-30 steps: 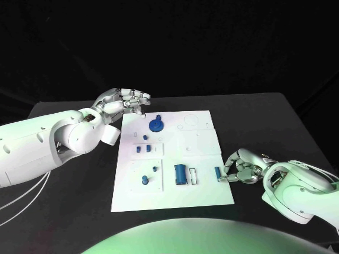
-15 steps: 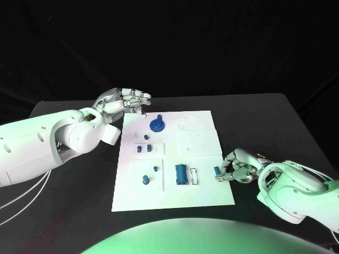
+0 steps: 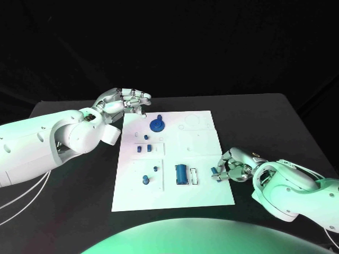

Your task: Assemble the parts on the task board

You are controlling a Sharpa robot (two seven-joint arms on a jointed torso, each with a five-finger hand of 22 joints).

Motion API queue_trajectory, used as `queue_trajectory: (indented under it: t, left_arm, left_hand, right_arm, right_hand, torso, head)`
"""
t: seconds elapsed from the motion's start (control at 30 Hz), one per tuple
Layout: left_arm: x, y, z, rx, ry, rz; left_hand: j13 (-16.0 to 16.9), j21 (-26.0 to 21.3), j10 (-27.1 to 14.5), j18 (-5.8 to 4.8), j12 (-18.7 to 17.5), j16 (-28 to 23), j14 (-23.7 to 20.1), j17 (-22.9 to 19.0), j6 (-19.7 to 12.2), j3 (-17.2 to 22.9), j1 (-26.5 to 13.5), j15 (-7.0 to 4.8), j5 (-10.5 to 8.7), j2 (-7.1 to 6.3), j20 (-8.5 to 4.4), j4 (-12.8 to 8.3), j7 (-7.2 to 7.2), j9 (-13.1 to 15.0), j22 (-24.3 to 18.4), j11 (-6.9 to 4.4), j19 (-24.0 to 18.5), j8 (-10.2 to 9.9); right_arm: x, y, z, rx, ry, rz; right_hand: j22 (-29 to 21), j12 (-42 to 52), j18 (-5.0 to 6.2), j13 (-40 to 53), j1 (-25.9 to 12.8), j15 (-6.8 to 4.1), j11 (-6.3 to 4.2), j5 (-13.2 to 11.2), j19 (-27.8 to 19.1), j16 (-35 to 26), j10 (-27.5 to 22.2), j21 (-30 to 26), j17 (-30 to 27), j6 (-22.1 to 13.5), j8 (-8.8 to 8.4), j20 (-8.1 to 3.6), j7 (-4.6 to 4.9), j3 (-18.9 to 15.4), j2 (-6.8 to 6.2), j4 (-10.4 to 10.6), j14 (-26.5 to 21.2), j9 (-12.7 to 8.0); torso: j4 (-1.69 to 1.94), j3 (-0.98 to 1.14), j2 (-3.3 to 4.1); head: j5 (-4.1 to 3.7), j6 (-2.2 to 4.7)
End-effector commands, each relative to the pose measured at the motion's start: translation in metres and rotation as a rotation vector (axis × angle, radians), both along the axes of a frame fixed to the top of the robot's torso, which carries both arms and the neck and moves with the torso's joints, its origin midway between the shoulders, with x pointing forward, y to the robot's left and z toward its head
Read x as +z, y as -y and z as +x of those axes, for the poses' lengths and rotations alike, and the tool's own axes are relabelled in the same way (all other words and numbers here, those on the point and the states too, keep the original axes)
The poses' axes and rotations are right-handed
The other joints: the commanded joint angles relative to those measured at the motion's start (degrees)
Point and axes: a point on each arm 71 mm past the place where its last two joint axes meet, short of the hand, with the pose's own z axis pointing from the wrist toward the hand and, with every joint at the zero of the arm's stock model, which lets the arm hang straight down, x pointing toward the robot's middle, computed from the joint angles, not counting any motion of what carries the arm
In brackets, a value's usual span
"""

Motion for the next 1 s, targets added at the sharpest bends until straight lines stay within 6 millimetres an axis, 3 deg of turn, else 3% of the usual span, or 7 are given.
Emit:
queue_trajectory:
  t: [0.03,0.37,0.5,0.67,1.0]
  left_arm:
    - [0.001,0.002,-0.001,-0.014,0.004,-0.008]
    - [0.001,0.002,-0.001,-0.017,0.005,-0.004]
    - [0.001,0.002,-0.001,-0.020,0.007,-0.001]
    - [0.001,0.002,-0.001,-0.020,0.009,0.001]
    - [0.001,0.002,-0.001,-0.022,0.011,0.002]
  left_hand:
    - [0.1,-0.3,-0.4,0.73,0.2,0.2,-0.4,0.0,-0.4,-0.3,0.2,-0.07,-0.12,0.50,0.44,0.0,-0.08,0.1,-0.1,0.10,0.0,0.3]
    - [0.1,-0.3,-0.4,0.73,0.2,0.2,-0.4,0.0,-0.4,-0.3,0.2,-0.07,-0.12,0.50,0.44,0.0,-0.08,0.1,-0.1,0.10,0.0,0.3]
    - [0.1,-0.3,-0.4,0.73,0.2,0.2,-0.4,0.0,-0.4,-0.3,0.2,-0.07,-0.12,0.50,0.44,0.0,-0.08,0.1,-0.1,0.10,0.0,0.3]
    - [0.1,-0.3,-0.4,0.74,0.3,0.2,-0.4,0.0,-0.5,-0.3,0.2,-0.07,-0.12,0.51,0.44,0.0,-0.07,0.1,-0.1,0.11,0.0,0.4]
    - [0.1,-0.3,-0.4,0.74,0.3,0.2,-0.4,0.0,-0.5,-0.3,0.2,-0.07,-0.12,0.51,0.44,0.0,-0.07,0.1,-0.1,0.11,0.0,0.4]
  right_arm:
    - [-0.009,0.001,-0.002,0.015,-0.048,-0.058]
    - [-0.018,0.002,0.000,0.074,-0.092,-0.150]
    - [-0.018,0.001,0.000,0.084,-0.093,-0.160]
    - [-0.016,-0.001,-0.002,0.071,-0.080,-0.137]
    - [-0.003,-0.008,-0.006,0.027,-0.038,-0.042]
  right_hand:
    - [9.5,-0.4,-0.60,-5.1,4.1,-0.46,-1.04,0.1,1.4,0.0,1.7,0.2,10.4,0.3,-0.48,-0.62,-0.09,0.5,2.33,0.0,5.1,-0.1]
    - [9.5,-0.7,-0.55,-5.2,11.2,-0.89,-1.53,0.4,1.3,-0.1,1.5,-0.2,10.3,1.3,-0.78,-1.03,-0.61,3.1,2.43,-0.8,5.1,-0.1]
    - [9.5,-0.8,-0.55,-5.2,13.6,-1.03,-1.71,0.5,1.3,-0.1,1.4,-0.3,10.3,2.1,-0.82,-1.17,-0.83,4.5,2.30,-0.6,5.1,-0.1]
    - [9.7,-0.5,-0.61,-5.0,12.3,-1.10,-1.78,0.4,1.4,-0.1,1.7,0.0,10.5,2.3,-0.88,-1.26,-0.93,4.9,2.63,0.8,5.1,-0.1]
    - [10.3,0.1,-0.88,-4.5,10.4,-1.39,-2.15,0.5,1.9,0.2,2.2,1.3,11.1,2.5,-0.69,-1.51,-1.37,6.1,4.03,0.8,5.3,0.2]
  torso:
    - [-0.01,-0.03,-0.02]
    - [-0.08,-0.14,-0.04]
    - [0.02,-0.06,-0.05]
    - [-0.03,-0.10,-0.02]
    - [-0.04,0.01,-0.04]
  head:
    - [0.09,0.00]
    - [0.18,0.00]
    - [0.11,0.00]
    - [0.17,0.00]
    - [0.13,0.00]
